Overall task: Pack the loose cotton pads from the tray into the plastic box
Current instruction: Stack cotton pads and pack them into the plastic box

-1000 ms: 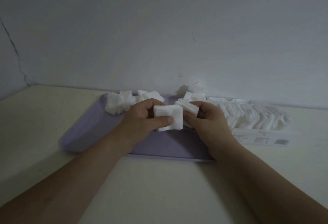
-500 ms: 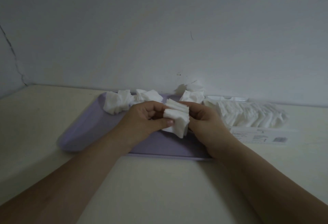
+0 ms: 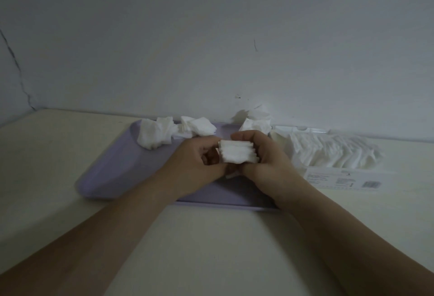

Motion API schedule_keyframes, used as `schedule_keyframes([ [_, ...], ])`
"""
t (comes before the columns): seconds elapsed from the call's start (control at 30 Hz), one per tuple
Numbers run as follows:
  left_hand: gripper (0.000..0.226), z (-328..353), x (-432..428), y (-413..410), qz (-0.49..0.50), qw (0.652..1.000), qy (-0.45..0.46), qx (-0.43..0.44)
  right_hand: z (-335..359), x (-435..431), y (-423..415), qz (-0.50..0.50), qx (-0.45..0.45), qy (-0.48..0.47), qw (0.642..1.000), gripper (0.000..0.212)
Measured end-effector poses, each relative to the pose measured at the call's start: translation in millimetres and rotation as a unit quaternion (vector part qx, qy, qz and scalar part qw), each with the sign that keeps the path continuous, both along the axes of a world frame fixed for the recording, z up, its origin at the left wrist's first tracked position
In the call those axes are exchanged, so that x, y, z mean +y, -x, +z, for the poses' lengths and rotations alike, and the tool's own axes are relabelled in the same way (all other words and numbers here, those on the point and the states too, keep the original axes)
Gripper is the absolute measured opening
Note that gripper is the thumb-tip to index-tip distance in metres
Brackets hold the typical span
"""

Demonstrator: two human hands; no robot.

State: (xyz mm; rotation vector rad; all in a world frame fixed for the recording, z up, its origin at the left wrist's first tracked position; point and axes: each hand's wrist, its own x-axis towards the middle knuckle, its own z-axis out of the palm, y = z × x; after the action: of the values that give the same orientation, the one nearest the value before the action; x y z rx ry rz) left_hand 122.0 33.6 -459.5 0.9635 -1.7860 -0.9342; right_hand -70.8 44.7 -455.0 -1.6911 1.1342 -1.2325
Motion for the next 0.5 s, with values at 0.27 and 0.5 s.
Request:
schedule_keyframes([
  [0.27,0.02,3,3,5,0.033,0.997,0.025,-0.057,3,6,-2,0.046,0.019,-0.04,0.998,0.073],
  [0.5,0.04,-1,-11,-4,0.209,0.954,0.154,-0.148,9,4,0,-0.173,-0.022,0.031,0.984,0.037],
])
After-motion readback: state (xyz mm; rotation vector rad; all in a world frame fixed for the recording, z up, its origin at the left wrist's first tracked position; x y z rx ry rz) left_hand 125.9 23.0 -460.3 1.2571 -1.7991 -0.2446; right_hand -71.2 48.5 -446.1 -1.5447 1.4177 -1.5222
